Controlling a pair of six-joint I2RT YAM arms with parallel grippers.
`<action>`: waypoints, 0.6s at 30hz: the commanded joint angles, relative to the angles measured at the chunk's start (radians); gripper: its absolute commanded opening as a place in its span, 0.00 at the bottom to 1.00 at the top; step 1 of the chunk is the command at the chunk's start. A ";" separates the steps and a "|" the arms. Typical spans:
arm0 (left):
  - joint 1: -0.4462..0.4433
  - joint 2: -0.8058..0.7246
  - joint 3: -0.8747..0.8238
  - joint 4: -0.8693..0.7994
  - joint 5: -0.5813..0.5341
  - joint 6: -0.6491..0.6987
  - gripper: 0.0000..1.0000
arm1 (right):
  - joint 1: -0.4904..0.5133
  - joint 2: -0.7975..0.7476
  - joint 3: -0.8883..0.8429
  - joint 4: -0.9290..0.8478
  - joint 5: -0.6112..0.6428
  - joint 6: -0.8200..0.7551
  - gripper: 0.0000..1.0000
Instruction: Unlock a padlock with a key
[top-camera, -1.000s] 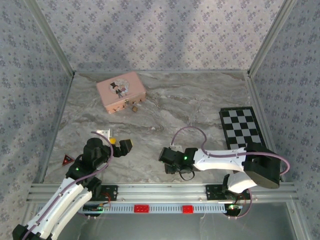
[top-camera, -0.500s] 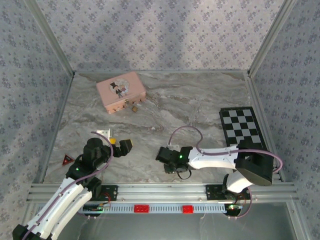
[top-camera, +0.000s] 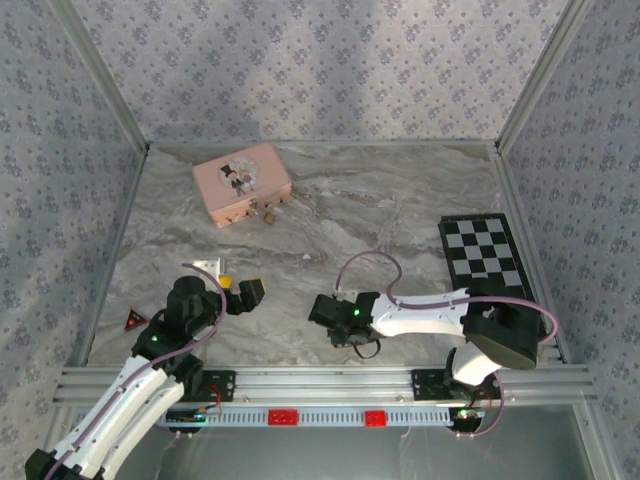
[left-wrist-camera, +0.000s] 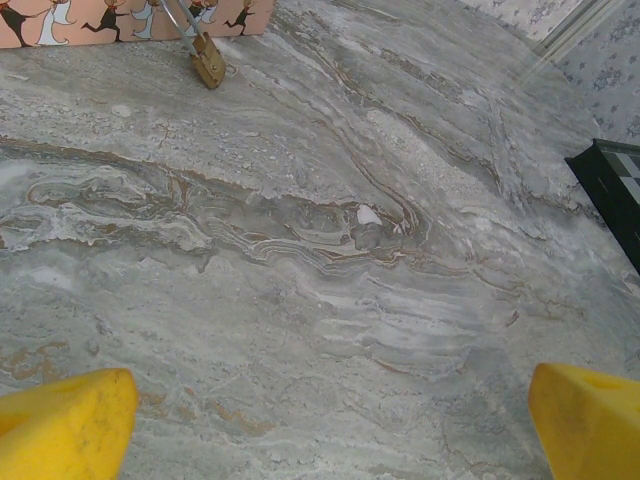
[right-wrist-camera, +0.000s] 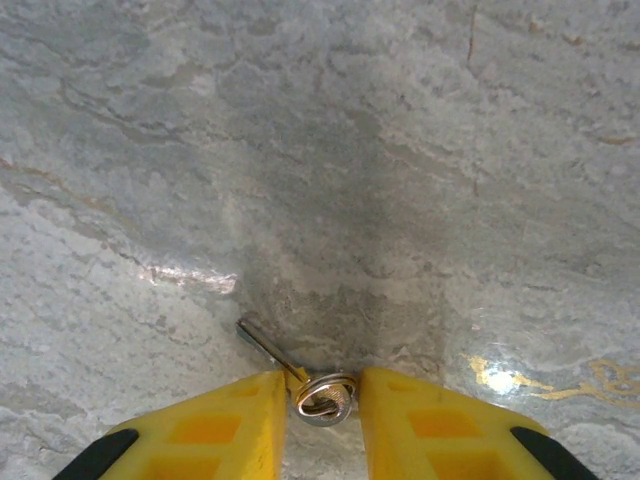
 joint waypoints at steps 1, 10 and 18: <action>-0.006 -0.006 -0.006 0.029 -0.005 -0.004 1.00 | -0.004 0.022 0.009 -0.057 0.040 0.029 0.26; -0.006 -0.004 -0.008 0.035 -0.005 -0.004 1.00 | -0.007 0.061 0.040 -0.057 0.049 0.024 0.20; -0.007 -0.001 -0.011 0.042 -0.007 -0.004 1.00 | -0.009 0.022 0.021 -0.061 0.082 0.049 0.16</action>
